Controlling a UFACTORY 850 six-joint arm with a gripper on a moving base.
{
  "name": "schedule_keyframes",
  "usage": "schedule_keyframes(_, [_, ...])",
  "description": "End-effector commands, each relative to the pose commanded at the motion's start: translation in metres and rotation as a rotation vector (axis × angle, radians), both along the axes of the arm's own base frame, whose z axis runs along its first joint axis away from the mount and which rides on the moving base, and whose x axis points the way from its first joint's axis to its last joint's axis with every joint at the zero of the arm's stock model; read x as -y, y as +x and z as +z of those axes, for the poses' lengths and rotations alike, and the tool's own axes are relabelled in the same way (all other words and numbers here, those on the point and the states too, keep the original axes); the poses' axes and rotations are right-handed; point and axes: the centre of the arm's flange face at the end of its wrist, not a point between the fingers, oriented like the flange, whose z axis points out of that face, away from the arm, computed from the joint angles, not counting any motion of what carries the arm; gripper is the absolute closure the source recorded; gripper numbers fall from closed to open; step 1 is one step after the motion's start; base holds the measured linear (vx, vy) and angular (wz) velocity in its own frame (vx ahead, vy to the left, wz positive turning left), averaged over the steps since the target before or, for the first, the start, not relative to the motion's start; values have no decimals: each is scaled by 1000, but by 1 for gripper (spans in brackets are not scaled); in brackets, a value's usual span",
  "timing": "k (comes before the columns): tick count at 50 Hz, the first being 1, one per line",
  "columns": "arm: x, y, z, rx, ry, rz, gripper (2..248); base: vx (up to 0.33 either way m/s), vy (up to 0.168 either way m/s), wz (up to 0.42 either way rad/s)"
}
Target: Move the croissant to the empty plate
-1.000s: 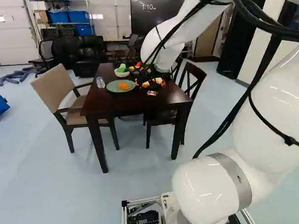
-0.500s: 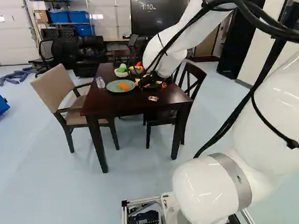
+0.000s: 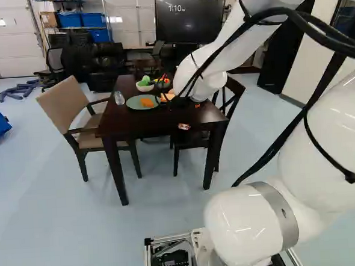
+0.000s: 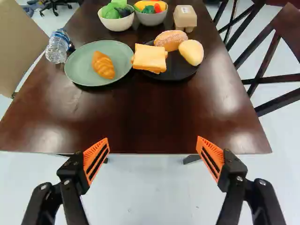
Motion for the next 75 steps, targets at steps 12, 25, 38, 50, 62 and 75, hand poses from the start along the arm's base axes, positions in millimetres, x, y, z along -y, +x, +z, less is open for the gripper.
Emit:
schedule_keyframes(12, [6, -18, -19, 62, 4, -13, 3, 0, 0, 0])
schedule_keyframes(25, [13, -40, -39, 132, 8, -27, 3, 0, 0, 0])
schedule_keyframes(38, [18, -62, -57, 194, 10, -40, 3, 0, 0, 0])
schedule_keyframes(50, [22, -79, -69, 242, 12, -49, 3, 0, 0, 0])
schedule_keyframes(62, [24, -94, -79, 281, 12, -57, 3, 0, 0, 0])
schedule_keyframes(75, [26, -108, -87, 314, 13, -64, 3, 0, 0, 0])
